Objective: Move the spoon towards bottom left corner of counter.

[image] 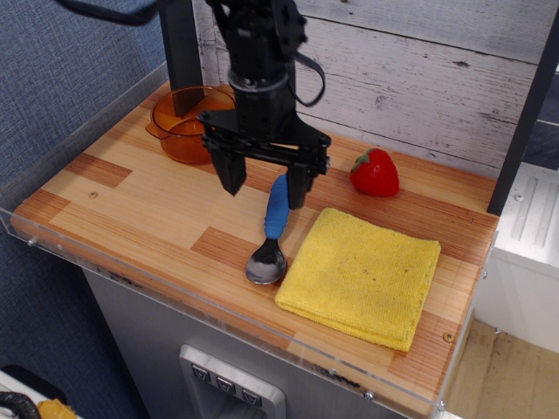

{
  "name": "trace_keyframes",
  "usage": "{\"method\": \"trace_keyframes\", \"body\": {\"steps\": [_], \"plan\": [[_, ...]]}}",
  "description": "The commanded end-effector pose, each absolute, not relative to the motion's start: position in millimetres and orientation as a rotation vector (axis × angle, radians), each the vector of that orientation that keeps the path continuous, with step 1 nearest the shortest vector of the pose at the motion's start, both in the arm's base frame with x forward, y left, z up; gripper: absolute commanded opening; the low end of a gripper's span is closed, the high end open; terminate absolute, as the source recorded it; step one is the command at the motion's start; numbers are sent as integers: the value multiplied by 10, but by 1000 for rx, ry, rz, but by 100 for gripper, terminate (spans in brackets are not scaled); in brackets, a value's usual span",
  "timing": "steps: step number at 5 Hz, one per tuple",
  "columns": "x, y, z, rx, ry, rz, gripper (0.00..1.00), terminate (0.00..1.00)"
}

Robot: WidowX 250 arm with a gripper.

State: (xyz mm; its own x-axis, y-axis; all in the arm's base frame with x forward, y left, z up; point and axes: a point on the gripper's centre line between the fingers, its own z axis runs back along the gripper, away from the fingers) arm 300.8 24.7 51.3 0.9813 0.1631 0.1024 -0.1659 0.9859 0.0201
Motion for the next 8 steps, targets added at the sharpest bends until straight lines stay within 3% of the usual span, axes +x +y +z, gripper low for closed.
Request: {"method": "trace_keyframes", "body": {"steps": [1,5,6,8], "plan": [[3141,363,411,71,-107,264,100,0],[3189,369,139,44,-82,337,100,0],[3181,366,157,45,-97,354,0,0],[3111,389,284,42,-108,364,0,0]]}}
